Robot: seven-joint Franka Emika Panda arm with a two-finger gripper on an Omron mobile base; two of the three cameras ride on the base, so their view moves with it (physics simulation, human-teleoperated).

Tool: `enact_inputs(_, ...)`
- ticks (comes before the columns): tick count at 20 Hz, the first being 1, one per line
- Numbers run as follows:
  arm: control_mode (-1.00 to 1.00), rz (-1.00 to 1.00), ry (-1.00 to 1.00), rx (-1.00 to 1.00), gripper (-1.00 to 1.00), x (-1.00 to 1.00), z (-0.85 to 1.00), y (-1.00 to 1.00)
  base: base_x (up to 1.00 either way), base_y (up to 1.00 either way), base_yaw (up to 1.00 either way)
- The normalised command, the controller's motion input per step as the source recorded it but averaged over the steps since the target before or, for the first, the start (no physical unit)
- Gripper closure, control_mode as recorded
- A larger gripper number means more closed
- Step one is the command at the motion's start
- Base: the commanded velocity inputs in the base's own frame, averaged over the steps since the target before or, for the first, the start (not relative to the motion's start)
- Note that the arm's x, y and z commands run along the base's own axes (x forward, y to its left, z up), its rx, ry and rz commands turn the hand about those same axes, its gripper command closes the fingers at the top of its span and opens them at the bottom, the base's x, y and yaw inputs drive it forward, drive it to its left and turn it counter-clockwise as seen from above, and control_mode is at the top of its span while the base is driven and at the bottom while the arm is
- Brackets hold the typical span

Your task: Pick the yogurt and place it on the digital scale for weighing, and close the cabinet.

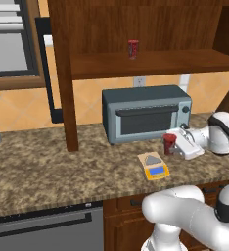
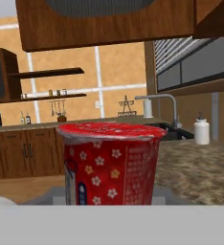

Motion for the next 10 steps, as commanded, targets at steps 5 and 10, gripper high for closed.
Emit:
enact_inputs(5, -1.00, 0.08, 0.00, 0.00, 1.00, 0.02, -0.48, 0.13, 0.00, 0.00, 0.00)
enact_inputs(10, -1.00, 0.02, 0.01, 0.00, 1.00, 0.12, -0.43, 0.33, 0.00, 0.00, 0.00)
